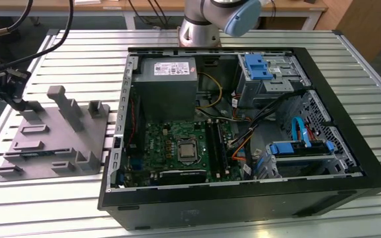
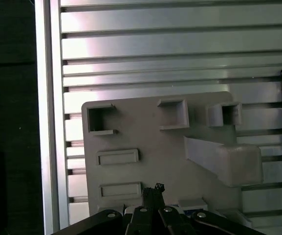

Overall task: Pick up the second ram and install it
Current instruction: 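Reach for the second ram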

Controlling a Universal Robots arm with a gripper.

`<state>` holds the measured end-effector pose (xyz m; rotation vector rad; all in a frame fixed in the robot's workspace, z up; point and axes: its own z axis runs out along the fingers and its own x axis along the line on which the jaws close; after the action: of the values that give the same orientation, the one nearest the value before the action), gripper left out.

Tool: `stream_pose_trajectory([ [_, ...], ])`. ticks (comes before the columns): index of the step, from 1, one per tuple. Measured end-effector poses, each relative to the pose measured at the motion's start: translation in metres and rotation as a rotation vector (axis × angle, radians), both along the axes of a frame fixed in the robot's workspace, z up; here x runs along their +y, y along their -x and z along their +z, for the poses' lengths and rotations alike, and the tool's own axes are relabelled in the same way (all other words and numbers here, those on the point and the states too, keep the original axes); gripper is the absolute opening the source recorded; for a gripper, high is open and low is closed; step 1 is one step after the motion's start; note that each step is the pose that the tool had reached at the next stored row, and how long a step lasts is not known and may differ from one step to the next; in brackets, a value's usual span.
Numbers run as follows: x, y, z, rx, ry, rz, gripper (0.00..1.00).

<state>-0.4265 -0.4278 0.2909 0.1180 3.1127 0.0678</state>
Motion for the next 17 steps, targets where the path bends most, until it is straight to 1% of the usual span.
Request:
stream_pose_trajectory([
  [17,-0.0014,0.000,-0.0203,0.0000,0.0000,0.000,0.10],
])
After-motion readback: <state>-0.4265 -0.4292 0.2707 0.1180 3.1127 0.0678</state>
